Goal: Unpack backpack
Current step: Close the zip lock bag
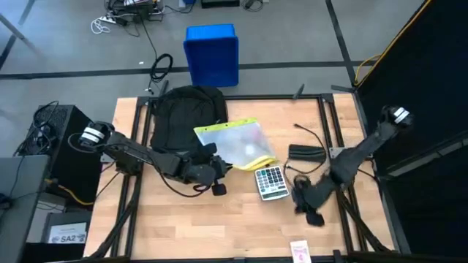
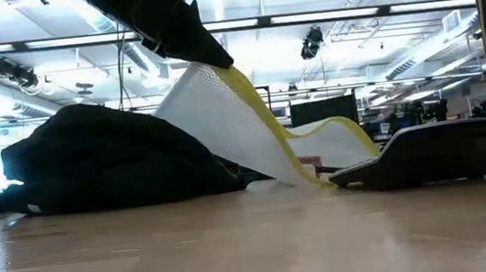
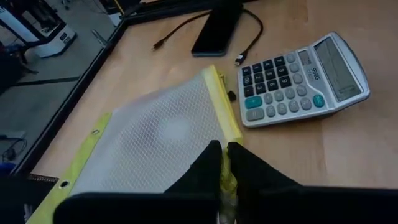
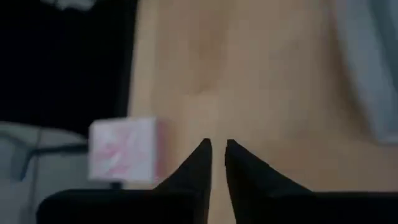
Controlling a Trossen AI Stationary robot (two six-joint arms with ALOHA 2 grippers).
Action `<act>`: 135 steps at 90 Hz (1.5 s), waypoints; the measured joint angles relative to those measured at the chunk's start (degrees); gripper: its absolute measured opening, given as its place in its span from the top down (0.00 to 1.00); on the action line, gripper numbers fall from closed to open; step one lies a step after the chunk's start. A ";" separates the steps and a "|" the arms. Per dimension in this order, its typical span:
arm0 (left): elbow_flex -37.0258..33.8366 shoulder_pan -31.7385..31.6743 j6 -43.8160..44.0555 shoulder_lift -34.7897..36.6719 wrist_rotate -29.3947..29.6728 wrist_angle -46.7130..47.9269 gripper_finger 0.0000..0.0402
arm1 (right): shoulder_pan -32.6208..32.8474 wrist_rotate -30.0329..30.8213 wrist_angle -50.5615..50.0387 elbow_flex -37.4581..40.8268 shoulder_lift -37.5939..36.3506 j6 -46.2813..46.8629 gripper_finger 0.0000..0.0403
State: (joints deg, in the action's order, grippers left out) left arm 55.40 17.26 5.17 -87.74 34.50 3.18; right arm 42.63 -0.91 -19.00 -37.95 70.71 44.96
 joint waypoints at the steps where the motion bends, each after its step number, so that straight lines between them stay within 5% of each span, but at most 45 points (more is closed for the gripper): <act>1: 0.00 0.00 0.01 0.00 0.00 0.00 1.00 | 0.69 -0.12 0.49 -0.01 0.56 0.62 0.96; 21: 0.00 0.00 1.10 0.00 -0.02 0.00 1.00 | 8.97 0.33 4.87 -4.44 10.88 11.54 1.00; 56: -0.02 0.00 1.10 0.00 -0.02 0.07 1.00 | 9.36 -12.15 9.35 -18.76 29.78 15.84 1.00; 81: -0.02 0.00 1.09 0.00 0.00 0.16 1.00 | 6.19 -18.58 -3.72 -19.78 34.22 15.11 1.00; 111: -0.02 0.00 -0.55 0.00 0.00 -0.02 1.00 | 0.15 -4.77 -21.66 -18.95 24.40 6.70 1.00; 135: -0.02 0.00 -0.60 0.00 0.00 0.02 1.00 | -1.24 5.30 -26.88 -19.08 15.50 1.90 1.00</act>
State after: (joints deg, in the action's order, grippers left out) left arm 55.37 17.26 4.58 -87.74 34.50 3.20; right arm 41.39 4.39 -45.89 -57.04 86.21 46.86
